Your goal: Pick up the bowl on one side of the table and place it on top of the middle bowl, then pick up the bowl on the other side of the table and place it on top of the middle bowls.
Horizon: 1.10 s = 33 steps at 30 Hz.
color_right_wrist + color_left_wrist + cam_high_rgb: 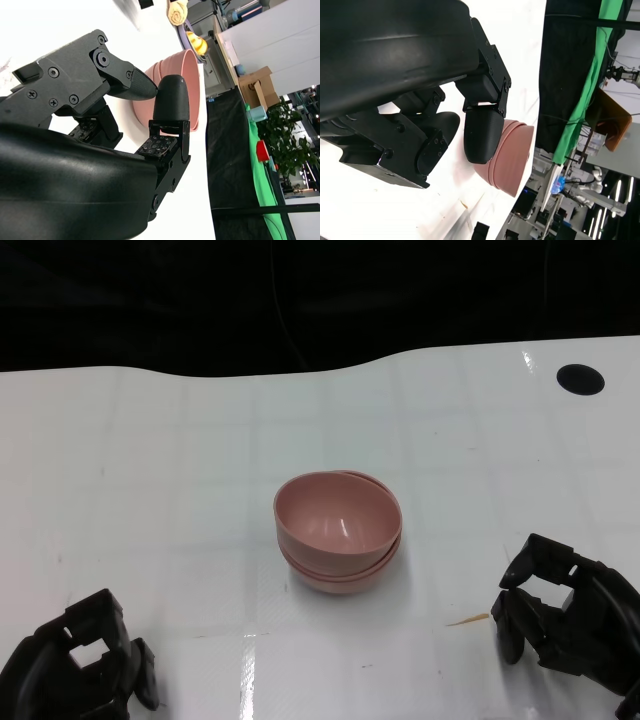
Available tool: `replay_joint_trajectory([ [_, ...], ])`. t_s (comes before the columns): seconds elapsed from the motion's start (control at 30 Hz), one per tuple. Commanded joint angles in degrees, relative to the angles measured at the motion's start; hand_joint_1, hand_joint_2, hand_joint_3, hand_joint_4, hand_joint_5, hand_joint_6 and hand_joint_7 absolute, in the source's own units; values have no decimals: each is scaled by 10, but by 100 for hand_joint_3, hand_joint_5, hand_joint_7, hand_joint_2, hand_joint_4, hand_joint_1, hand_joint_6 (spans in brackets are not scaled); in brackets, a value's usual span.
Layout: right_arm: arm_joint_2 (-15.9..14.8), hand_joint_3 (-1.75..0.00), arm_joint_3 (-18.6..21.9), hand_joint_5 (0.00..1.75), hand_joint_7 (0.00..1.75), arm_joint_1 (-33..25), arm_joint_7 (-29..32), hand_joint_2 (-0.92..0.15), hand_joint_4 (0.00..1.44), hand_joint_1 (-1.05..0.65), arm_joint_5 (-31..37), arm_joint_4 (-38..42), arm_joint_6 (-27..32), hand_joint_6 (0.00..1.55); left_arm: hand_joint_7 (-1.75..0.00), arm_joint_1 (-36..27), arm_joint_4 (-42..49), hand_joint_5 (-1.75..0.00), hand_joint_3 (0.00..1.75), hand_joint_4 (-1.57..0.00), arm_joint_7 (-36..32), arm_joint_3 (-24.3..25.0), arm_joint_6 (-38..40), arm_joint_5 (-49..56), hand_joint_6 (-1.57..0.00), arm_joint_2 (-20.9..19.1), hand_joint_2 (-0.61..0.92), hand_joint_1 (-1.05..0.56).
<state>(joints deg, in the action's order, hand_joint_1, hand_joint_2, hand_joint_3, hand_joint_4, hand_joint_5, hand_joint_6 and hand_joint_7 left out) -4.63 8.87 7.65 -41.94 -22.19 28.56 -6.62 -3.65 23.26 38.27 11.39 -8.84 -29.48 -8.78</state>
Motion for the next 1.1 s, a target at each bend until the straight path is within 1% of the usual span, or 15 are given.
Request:
replay_joint_trajectory([
  [0.03,-9,-97,3,175,148,-3,8,-57,91,-18,6,1,-6,82,-175,2,-4,-175,133,-89,15,12,-3,1,-75,-9,55,1],
  [0.1,-10,-97,4,175,148,-2,1,-58,90,-18,3,2,-4,81,-175,3,-10,-175,131,-88,13,13,0,4,-76,-9,56,1],
  [0.2,-12,-96,4,175,148,-3,-2,-58,90,-18,1,2,0,81,-175,4,-19,-175,123,-87,12,13,4,7,-75,-11,59,-1],
  [0.43,-14,-94,4,175,147,-10,-7,-59,90,-17,-2,-6,9,81,-175,6,-38,-175,119,-87,8,14,14,10,-75,-14,60,-4],
  [0.67,-13,-93,5,175,146,-13,-7,-61,90,-17,-3,-8,7,81,-175,19,-28,-175,120,-88,11,18,13,12,-77,-13,59,-3],
  [0.8,-14,-92,6,175,146,-14,-7,-61,90,-18,-2,-6,3,82,-175,18,-29,-175,128,-88,11,18,9,15,-77,-11,56,-3],
  [1.1,-11,-91,6,175,147,-3,-1,-61,91,-19,4,8,-5,82,-175,27,-9,-175,131,-89,18,23,2,14,-77,-10,54,-1],
])
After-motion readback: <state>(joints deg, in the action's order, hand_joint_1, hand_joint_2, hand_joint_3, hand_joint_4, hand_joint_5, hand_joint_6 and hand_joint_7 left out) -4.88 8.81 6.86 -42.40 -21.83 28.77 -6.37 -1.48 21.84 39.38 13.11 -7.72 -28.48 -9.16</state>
